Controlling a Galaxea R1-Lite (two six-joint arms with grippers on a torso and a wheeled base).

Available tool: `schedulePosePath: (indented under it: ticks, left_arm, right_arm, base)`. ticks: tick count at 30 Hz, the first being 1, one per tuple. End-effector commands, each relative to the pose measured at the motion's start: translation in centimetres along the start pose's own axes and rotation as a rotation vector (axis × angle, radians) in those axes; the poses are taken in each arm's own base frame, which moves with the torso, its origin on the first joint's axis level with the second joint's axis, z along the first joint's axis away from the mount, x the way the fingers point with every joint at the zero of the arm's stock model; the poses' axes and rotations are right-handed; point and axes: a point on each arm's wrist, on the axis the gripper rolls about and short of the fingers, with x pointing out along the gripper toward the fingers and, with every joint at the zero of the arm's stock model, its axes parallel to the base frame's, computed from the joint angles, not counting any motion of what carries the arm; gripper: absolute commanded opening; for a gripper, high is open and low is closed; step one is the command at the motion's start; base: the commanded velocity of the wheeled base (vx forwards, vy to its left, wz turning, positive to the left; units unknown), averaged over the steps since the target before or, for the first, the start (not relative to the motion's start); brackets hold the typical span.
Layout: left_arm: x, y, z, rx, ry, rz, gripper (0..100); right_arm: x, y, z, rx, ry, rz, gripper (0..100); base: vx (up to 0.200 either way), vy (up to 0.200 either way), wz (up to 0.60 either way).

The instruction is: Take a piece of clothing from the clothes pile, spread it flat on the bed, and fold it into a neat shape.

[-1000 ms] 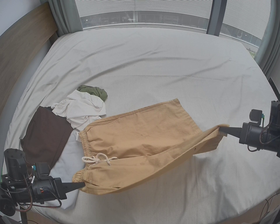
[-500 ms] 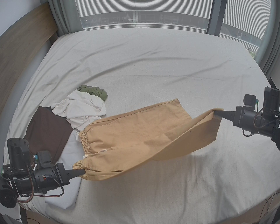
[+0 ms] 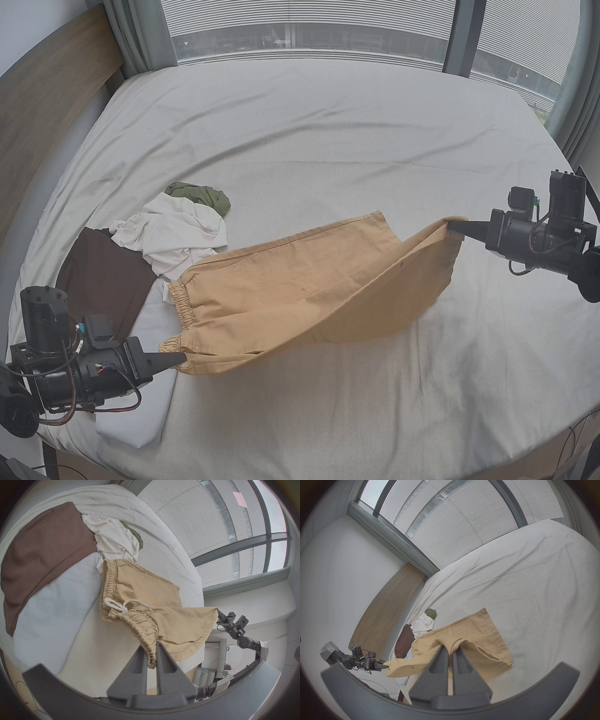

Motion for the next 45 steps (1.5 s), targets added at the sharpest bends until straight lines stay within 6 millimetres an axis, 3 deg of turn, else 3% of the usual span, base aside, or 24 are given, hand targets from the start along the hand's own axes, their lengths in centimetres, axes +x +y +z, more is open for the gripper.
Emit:
schedulePosePath:
  ticks: [1,18,30,45]
  left_arm:
    - [0.1,-0.1,0.3,0.003,-0.008,-0.003,0]
    - [0.2,0.3,1.1,-0.044,-0.039,0.014,0]
    - [2.0,1.5,2.6,-0.082,-0.075,0.038,0]
    - [5.3,3.2,3.5,-0.088,-0.19,0.08,0]
  right_arm:
    - [0.9,-0.7,-0.1,0.01,0.014,-0.008,0]
    - [3.3,-1.8,0.6,0.012,0.025,-0.01,0]
    - [7.2,-4.2,1.6,0.007,0.012,-0.012,0]
    - [10.2,-5.0,2.5,-0.015,-0.009,0.015,0]
  base:
    - [0.0,0.0,0.0]
    - [0.0,0.0,0.0]
    - [0.0,0.0,0.0]
    - [0.0,0.0,0.0]
